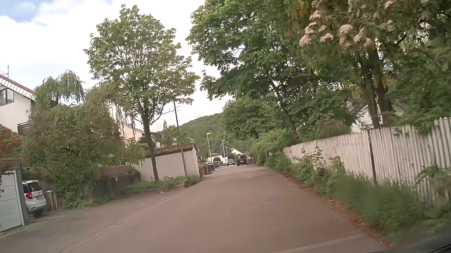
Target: Follow the waypoints while adhering to traffic rules and regulations
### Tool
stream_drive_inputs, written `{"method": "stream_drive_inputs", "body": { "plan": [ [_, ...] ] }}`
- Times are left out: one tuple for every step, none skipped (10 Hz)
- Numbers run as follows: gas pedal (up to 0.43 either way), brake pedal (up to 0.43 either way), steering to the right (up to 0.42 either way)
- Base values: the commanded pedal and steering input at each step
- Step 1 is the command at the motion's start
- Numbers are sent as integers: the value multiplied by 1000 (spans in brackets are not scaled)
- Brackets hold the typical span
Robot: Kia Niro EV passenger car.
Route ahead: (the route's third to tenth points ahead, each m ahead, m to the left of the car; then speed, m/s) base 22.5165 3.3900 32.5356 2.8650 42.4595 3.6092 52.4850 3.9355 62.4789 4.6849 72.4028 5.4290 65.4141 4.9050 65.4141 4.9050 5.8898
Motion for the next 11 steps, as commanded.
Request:
{"method": "stream_drive_inputs", "body": {
  "plan": [
    [8, 0, -7],
    [8, 0, -7],
    [8, 0, -7],
    [8, 0, -7],
    [20, 0, -7],
    [28, 0, -9],
    [28, 0, -9],
    [39, 0, -9],
    [47, 0, -6],
    [59, 0, -6],
    [87, 0, -6]
  ]
}}
